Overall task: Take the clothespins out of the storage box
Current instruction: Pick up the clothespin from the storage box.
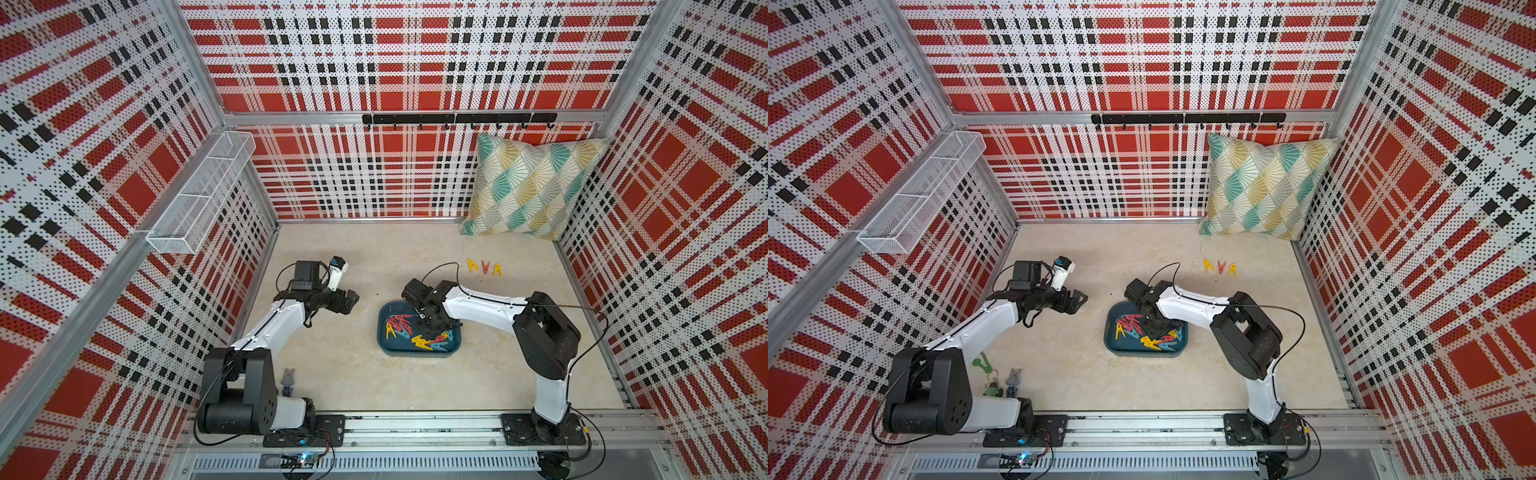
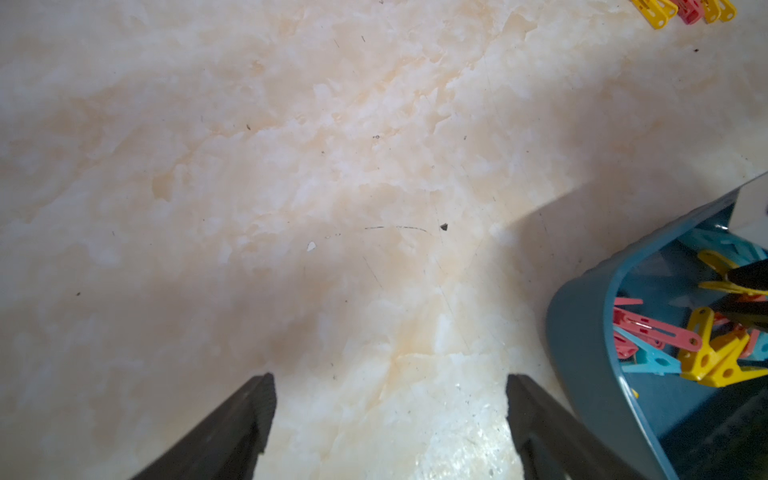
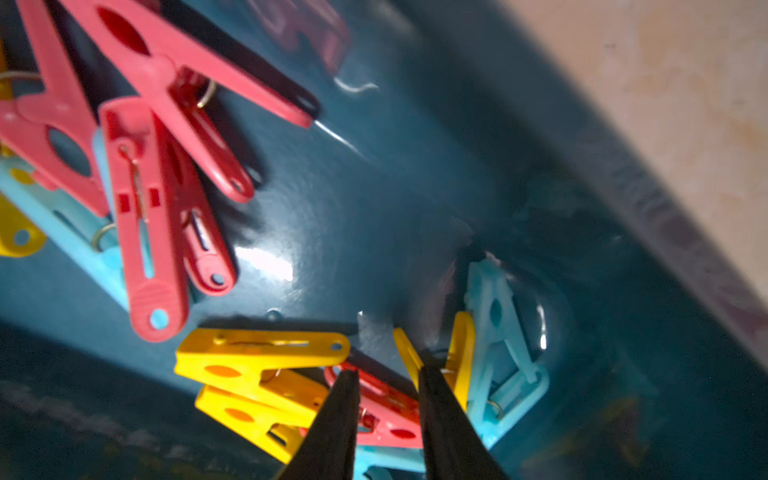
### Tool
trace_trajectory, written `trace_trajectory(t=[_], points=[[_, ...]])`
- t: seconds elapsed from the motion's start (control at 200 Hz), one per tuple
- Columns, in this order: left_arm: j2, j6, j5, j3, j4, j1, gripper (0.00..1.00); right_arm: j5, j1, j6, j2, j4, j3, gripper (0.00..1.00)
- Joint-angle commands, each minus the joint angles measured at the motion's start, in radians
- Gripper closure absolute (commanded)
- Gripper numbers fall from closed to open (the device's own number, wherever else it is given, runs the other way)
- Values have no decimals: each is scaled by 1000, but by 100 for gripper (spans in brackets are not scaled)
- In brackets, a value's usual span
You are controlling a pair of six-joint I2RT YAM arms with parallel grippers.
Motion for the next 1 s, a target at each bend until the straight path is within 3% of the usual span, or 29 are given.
trace_trajectory(t=[0.0,0.541,0.992], points=[[4,3,1,-9,17,8,8,36,0,-8,18,-12,25,67],[3,3,2,-7,17,8,8,12,-22,-26,59,28,5,69],[3,2,6,-6,18,8,8,-35,-27,-24,31,41,29,86]])
